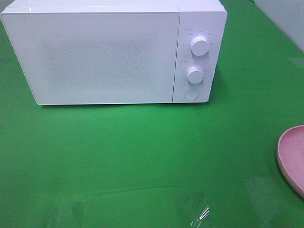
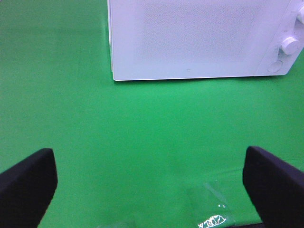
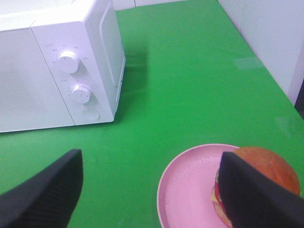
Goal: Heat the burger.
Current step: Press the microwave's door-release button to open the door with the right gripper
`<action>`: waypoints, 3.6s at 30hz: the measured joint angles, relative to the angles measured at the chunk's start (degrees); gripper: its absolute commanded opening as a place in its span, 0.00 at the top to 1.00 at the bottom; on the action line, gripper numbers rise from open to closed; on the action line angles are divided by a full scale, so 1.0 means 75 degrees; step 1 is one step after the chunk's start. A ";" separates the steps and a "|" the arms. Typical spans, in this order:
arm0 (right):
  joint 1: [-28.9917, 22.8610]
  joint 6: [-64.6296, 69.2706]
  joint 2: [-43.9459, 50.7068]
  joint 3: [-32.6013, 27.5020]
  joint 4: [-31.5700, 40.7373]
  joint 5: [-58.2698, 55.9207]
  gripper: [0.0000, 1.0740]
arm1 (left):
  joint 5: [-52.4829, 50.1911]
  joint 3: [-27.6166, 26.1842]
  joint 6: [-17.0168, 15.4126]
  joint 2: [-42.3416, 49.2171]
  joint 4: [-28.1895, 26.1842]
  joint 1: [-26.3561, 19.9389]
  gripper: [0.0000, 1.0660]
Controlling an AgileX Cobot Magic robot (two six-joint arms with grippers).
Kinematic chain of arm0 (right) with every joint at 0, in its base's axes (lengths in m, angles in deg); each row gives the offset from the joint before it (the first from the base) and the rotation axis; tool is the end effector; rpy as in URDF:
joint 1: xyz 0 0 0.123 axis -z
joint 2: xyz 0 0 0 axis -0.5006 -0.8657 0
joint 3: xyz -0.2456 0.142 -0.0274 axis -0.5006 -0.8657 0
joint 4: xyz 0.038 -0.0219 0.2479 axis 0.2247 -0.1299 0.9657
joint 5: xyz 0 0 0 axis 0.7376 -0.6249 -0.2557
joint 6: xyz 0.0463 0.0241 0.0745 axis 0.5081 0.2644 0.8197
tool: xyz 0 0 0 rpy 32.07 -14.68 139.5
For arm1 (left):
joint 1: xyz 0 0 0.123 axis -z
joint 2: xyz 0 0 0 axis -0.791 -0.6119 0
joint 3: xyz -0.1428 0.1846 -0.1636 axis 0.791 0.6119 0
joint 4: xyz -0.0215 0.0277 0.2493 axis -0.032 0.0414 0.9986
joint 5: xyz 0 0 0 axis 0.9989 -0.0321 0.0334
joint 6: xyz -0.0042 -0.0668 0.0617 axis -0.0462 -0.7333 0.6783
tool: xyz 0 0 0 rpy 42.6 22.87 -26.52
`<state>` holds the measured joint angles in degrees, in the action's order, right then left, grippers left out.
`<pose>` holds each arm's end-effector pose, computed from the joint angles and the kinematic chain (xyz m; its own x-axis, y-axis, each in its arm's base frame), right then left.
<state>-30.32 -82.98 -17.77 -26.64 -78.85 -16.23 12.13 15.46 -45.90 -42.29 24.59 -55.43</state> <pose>0.0141 0.0015 0.3062 -0.2599 0.1317 -0.9566 0.0145 0.9911 0.1325 -0.0095 -0.0214 0.2833 -0.4252 0.0161 -0.9050 0.1692 0.9836 -0.0621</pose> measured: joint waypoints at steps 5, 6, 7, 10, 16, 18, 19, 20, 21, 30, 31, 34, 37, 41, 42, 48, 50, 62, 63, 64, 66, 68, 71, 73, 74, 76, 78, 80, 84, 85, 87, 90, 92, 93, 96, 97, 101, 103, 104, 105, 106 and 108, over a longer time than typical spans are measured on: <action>0.0000 0.0000 -0.0290 0.0000 -0.0168 0.0313 0.29 | 0.0000 0.0000 0.0000 0.0000 0.0000 0.0000 0.07; 0.0000 0.0000 -0.0290 0.0000 -0.0168 0.0313 0.29 | 0.0000 0.0000 0.0000 0.0000 0.0000 0.0000 0.07; 0.0000 0.0000 -0.0428 0.0000 -0.0168 0.0466 0.29 | 0.0000 0.0000 0.0000 0.0000 0.0000 0.0000 0.07; 0.0000 0.0000 -0.0642 0.0000 -0.0222 0.0710 0.29 | 0.0000 0.0000 0.0000 0.0000 0.0000 0.0000 0.07; 0.0000 0.0031 -0.0940 0.0000 -0.0649 0.1062 0.29 | 0.0000 0.0000 0.0000 0.0000 0.0000 0.0000 0.07; 0.0000 0.0092 -0.1062 0.0000 -0.0688 0.1253 0.29 | 0.0000 0.0000 0.0000 0.0000 0.0000 0.0000 0.07; 0.0000 0.0115 -0.1192 0.0000 -0.0688 0.1413 0.29 | 0.0000 0.0000 0.0000 0.0000 0.0000 0.0000 0.07; 0.0000 0.0115 -0.1192 0.0000 -0.0688 0.1413 0.29 | 0.0000 0.0000 0.0000 0.0000 0.0000 0.0000 0.07; 0.0000 0.0115 -0.1383 0.0000 -0.0688 0.1597 0.29 | 0.0000 0.0000 0.0000 0.0000 0.0000 0.0000 0.07; 0.0000 0.0115 -0.2353 0.0000 -0.0688 0.2345 0.29 | 0.0000 0.0000 0.0000 0.0000 0.0000 0.0000 0.07; 0.0000 0.0115 -0.2353 0.0000 -0.0688 0.2345 0.29 | 0.0000 0.0000 0.0000 0.0000 0.0000 0.0000 0.07; 0.0000 0.0115 -0.2903 0.0000 -0.0688 0.2712 0.29 | 0.0000 0.0000 0.0000 0.0000 0.0000 0.0000 0.07; 0.0000 0.0115 -0.3293 0.0000 -0.0680 0.2979 0.29 | 0.0000 0.0000 0.0000 0.0000 0.0000 0.0000 0.07; 0.0000 0.0145 -0.3659 0.0000 -0.0680 0.3254 0.29 | 0.0000 0.0000 0.0000 0.0000 0.0000 0.0000 0.07; 0.0000 0.0168 -0.3950 -0.0008 -0.0680 0.3461 0.29 | 0.0000 0.0000 0.0000 0.0000 0.0000 0.0000 0.07; 0.0000 0.0168 -0.4530 -0.0397 -0.0680 0.4538 0.29 | 0.0000 0.0000 0.0000 0.0000 0.0000 0.0000 0.07; 0.0000 0.0168 -0.4729 -0.0718 -0.0680 0.5134 0.29 | 0.0000 0.0000 0.0000 0.0000 0.0000 0.0000 0.07; 0.0000 0.0168 -0.6303 -0.1543 -0.0680 0.8380 0.30 | 0.0000 0.0000 0.0000 0.0000 0.0000 0.0000 0.07; 0.0000 0.0168 -0.6303 -0.1543 -0.0680 0.8380 0.30 | 0.0000 0.0000 0.0000 0.0000 0.0000 0.0000 0.07; 0.0000 0.0168 -0.6685 -0.1612 -0.0680 0.8824 0.30 | 0.0000 0.0000 0.0000 0.0000 0.0000 0.0000 0.07; 0.0000 0.0168 -0.6891 -0.1620 -0.0680 0.9022 0.30 | 0.0000 0.0000 0.0000 0.0000 0.0000 0.0000 0.07; 0.0000 0.0122 -0.7280 -0.1635 -0.0680 0.9397 0.30 | 0.0000 0.0000 0.0000 0.0000 0.0000 0.0000 0.07; -0.0023 -0.0191 -0.7838 -0.1650 -0.0328 1.0084 0.30 | 0.0000 0.0000 0.0000 0.0000 0.0000 0.0000 0.07; -0.0069 -0.0359 -0.7960 -0.1673 -0.0092 1.0237 0.30 | 0.0000 0.0000 0.0000 0.0000 0.0000 0.0000 0.07; -0.0069 -0.0359 -0.7960 -0.1673 -0.0092 1.0237 0.30 | 0.0000 0.0000 0.0000 0.0000 0.0000 0.0000 0.07; -0.0519 -0.1314 -0.8266 -0.1749 0.0963 1.0710 0.31 | 0.0000 0.0000 0.0000 0.0000 0.0000 0.0000 0.07; -0.0848 -0.1833 -0.8358 -0.1795 0.1429 1.0963 0.31 | 0.0000 0.0000 0.0000 0.0000 0.0000 0.0000 0.07; -0.1047 -0.2101 -0.8403 -0.1811 0.1673 1.1108 0.31 | 0.0000 0.0000 0.0000 0.0000 0.0000 0.0000 0.07; -0.1772 -0.2888 -0.8625 -0.1818 0.2460 1.1650 0.31 | 0.0000 0.0000 0.0000 0.0000 0.0000 0.0000 0.07; -0.2154 -0.3178 -0.8724 -0.1818 0.2865 1.1933 0.31 | 0.0000 0.0000 0.0000 0.0000 0.0000 0.0000 0.07; -0.2345 -0.3316 -0.8778 -0.1818 0.3079 1.2086 0.31 | 0.0000 0.0000 0.0000 0.0000 0.0000 0.0000 0.07; -0.3056 -0.3713 -0.8953 -0.1818 0.3904 1.2689 0.31 | 0.0000 0.0000 0.0000 0.0000 0.0000 0.0000 0.07; -0.3484 -0.3911 -0.9083 -0.1818 0.4293 1.2995 0.31 | 0.0000 0.0000 0.0000 0.0000 0.0000 0.0000 0.07; -0.3484 -0.3911 -0.9083 -0.1818 0.4293 1.2995 0.31 | 0.0000 0.0000 0.0000 0.0000 0.0000 0.0000 0.07; -0.4087 -0.4232 -0.9343 -0.1818 0.4935 1.3384 0.31 | 0.0000 0.0000 0.0000 0.0000 0.0000 0.0000 0.07; -0.4469 -0.4362 -0.9534 -0.1818 0.5332 1.3606 0.31 | 0.0000 0.0000 0.0000 0.0000 0.0000 0.0000 0.07; -0.5340 -0.4492 -1.0015 -0.1818 0.6050 1.4064 0.31 | 0.0000 0.0000 0.0000 0.0000 0.0000 0.0000 0.07; -0.5508 -0.4492 -1.0107 -0.1818 0.6211 1.4171 0.31 | 0.0000 0.0000 0.0000 0.0000 0.0000 0.0000 0.07; -0.5890 -0.4492 -1.0321 -0.1811 0.6463 1.4423 0.31 | 0.0000 0.0000 0.0000 0.0000 0.0000 0.0000 0.07; -0.5890 -0.4492 -1.0321 -0.1811 0.6463 1.4423 0.31 | 0.0000 0.0000 0.0000 0.0000 0.0000 0.0000 0.07; -0.6241 -0.4492 -1.0550 -0.1803 0.6700 1.4691 0.31 | 0.0000 0.0000 0.0000 0.0000 0.0000 0.0000 0.07; -0.6547 -0.4492 -1.0749 -0.1734 0.6990 1.4805 0.31 | 0.0000 0.0000 0.0000 0.0000 0.0000 0.0000 0.07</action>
<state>-79.43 -116.67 -98.38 -39.65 -26.42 94.80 12.13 15.46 -45.90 -42.29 24.59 -55.43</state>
